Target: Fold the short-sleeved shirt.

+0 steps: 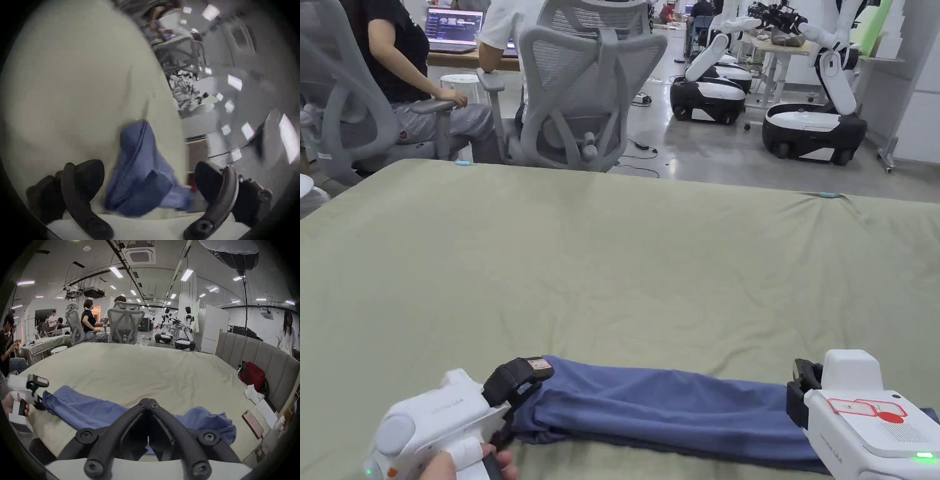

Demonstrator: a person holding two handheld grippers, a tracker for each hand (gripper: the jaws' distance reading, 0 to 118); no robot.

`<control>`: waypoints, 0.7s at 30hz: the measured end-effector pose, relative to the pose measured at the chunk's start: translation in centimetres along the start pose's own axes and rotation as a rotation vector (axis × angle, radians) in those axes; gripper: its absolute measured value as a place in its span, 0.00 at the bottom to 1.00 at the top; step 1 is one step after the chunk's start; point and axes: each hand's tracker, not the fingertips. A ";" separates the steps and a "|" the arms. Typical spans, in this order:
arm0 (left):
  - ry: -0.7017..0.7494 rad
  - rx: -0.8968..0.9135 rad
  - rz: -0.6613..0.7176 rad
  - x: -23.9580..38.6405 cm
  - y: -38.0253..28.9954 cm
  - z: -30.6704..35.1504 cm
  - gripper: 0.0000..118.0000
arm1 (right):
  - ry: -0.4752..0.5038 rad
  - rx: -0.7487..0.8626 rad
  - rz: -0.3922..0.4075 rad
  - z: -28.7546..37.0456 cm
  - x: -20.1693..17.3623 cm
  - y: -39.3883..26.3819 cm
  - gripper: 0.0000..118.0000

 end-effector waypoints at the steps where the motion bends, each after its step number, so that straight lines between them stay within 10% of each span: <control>1: -0.093 -0.001 0.065 -0.9 -0.2 -0.7 0.82 | -0.001 0.000 0.002 0.0 0.0 0.0 0.00; 5: -0.042 -0.005 -0.010 -0.3 -1.0 -3.5 0.56 | -0.003 -0.002 0.013 0.1 -0.2 0.4 0.00; 8: 0.082 -0.017 -0.041 0.1 -1.5 -4.9 0.08 | 0.000 -0.006 0.016 0.0 -0.4 0.6 0.00; 21: 0.563 0.163 -1.139 11.7 -5.3 -1.6 0.04 | 0.019 -0.029 0.003 -0.3 0.9 -0.2 0.00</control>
